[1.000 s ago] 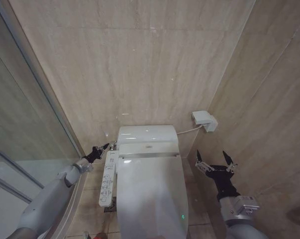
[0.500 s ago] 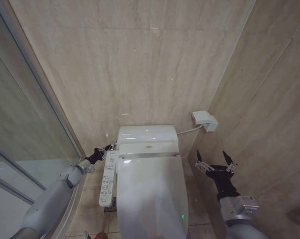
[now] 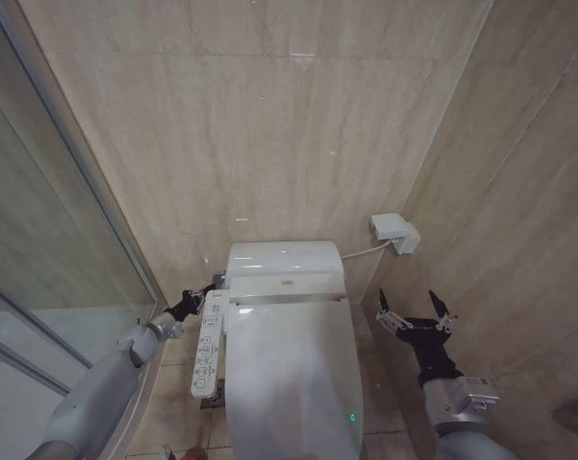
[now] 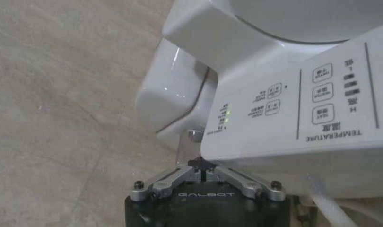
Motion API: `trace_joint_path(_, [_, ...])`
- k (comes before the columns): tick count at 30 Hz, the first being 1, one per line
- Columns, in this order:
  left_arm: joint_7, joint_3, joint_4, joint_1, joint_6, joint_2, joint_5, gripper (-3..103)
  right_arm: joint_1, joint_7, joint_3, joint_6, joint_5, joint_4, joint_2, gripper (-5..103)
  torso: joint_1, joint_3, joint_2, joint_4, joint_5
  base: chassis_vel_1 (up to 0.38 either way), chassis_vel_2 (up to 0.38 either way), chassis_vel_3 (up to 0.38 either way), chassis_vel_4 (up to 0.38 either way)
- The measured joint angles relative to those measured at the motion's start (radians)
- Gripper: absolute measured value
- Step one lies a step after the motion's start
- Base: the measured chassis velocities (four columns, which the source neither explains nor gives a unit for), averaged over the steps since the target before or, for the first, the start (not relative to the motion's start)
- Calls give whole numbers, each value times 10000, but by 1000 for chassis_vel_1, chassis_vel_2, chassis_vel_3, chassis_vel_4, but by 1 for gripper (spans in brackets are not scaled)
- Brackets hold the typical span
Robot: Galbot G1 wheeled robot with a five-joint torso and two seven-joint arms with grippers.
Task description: Open the toilet lid, clean the toilet bowl with a toilet brush, close the toilet lid, and flush.
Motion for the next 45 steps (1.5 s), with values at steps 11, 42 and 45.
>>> trace_joint_path(11, [-27,126,303,-236,-13,-194,1,0,0,0,0,0,0,0,0,100,0,0,0,2,3,0,0,0,0])
trace_joint_path(42, [-1,278,538,-484,-55,-222,-8,0,0,0,0,0,0,0,0,100,2,0,-1,2,1,0,0,0,0])
trace_joint_path(45, [-2,285,549,-495,-55,-246,-8,0,0,0,0,0,0,0,0,100,2,0,-1,3,2,0,0,0,0])
